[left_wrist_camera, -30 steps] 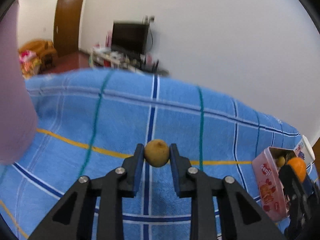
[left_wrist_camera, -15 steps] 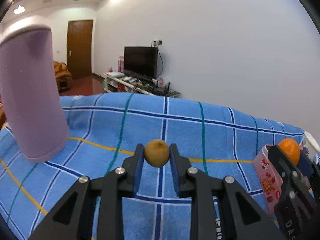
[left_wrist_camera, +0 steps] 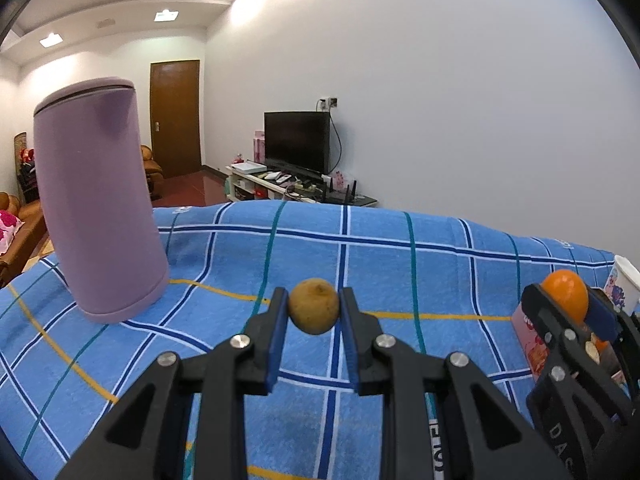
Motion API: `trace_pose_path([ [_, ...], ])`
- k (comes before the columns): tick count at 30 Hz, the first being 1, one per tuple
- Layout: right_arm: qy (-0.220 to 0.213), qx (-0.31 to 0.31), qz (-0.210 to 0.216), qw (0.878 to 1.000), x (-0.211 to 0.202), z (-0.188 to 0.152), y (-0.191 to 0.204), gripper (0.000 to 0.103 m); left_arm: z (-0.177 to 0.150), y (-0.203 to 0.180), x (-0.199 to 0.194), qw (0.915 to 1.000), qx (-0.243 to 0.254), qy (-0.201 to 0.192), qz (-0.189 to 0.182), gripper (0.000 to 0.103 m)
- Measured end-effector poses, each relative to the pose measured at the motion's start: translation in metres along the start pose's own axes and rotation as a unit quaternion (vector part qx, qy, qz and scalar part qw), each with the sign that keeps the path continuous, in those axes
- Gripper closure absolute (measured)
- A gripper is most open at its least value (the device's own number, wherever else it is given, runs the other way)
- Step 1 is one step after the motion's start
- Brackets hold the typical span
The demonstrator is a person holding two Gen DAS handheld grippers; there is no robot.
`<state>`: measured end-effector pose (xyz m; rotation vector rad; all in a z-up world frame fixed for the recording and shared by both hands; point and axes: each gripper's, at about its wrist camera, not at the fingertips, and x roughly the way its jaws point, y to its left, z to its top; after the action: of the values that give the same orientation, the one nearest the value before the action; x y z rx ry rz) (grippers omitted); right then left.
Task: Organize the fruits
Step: 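Carry the kiwi with the left tool and the orange with the right tool over the tin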
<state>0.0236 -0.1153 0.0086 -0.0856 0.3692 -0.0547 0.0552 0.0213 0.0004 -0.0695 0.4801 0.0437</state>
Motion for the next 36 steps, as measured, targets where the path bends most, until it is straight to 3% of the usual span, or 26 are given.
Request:
trace_pose_path([
  [25,-0.001,0.001,-0.005,1.000,-0.022,-0.008,-0.013,0.061,-0.010,-0.016,-0.031,0.9994,0.021,-0.026,0.012,0.076],
  [36,-0.001,0.002,-0.023,1.000,-0.030,-0.011,-0.028,0.061,-0.013,-0.028,-0.035,0.9991,0.029,-0.024,-0.021,0.076],
])
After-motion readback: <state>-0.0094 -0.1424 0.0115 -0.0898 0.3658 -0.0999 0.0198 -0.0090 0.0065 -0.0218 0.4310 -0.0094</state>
